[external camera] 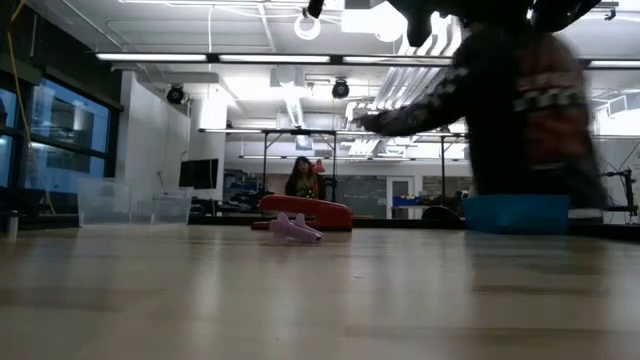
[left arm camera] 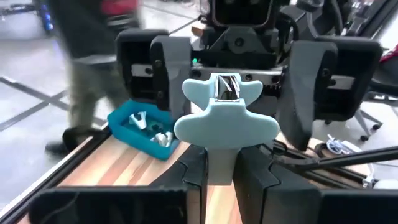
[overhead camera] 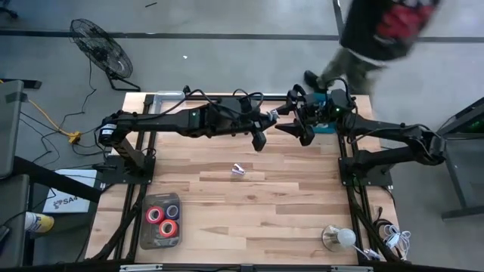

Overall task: Pick and place Stapler, Stapler remover, tape
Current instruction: Put the light blue staple remover into the blue bin

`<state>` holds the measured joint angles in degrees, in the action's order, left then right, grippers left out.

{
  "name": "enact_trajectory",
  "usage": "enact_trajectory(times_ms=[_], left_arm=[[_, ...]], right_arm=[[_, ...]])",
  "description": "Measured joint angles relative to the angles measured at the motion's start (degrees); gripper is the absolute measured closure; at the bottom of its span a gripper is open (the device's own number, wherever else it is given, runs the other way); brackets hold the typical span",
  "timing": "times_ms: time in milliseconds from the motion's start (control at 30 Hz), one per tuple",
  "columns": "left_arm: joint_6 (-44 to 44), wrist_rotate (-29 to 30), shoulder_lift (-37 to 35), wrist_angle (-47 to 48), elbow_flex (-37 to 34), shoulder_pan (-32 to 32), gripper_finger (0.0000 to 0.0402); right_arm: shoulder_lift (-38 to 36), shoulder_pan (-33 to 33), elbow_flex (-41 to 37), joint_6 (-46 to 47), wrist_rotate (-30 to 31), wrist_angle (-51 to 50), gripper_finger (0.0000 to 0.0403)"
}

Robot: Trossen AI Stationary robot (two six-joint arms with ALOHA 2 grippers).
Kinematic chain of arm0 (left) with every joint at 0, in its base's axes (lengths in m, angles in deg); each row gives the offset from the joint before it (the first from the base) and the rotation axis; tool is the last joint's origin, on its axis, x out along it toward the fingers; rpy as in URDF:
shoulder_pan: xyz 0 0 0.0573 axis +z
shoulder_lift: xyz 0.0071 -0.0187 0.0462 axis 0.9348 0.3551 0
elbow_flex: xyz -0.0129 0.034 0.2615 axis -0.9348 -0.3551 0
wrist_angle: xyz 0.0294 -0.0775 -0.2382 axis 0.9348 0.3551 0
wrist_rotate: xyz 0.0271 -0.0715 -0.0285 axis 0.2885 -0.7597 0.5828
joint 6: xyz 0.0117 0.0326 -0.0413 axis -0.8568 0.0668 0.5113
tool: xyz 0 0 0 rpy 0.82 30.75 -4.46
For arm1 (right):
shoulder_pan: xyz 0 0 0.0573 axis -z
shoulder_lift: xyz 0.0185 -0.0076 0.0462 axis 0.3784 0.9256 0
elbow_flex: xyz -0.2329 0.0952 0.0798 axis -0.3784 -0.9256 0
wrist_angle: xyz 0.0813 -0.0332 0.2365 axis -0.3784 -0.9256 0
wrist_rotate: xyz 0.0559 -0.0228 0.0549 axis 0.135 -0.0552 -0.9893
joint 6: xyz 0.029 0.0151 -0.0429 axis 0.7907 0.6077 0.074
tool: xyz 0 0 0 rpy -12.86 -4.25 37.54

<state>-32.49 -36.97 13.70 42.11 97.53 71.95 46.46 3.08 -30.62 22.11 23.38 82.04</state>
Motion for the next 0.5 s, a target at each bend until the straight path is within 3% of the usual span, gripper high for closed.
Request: enact_trajectory(times_ms=[500], left_arm=[[-0.7, -0.6, 0.0, -1.5, 0.0, -0.1, 0.0359]], right_arm=[[3.8, 0.0, 7.1, 0.2, -4.0, -1.3, 0.0155]])
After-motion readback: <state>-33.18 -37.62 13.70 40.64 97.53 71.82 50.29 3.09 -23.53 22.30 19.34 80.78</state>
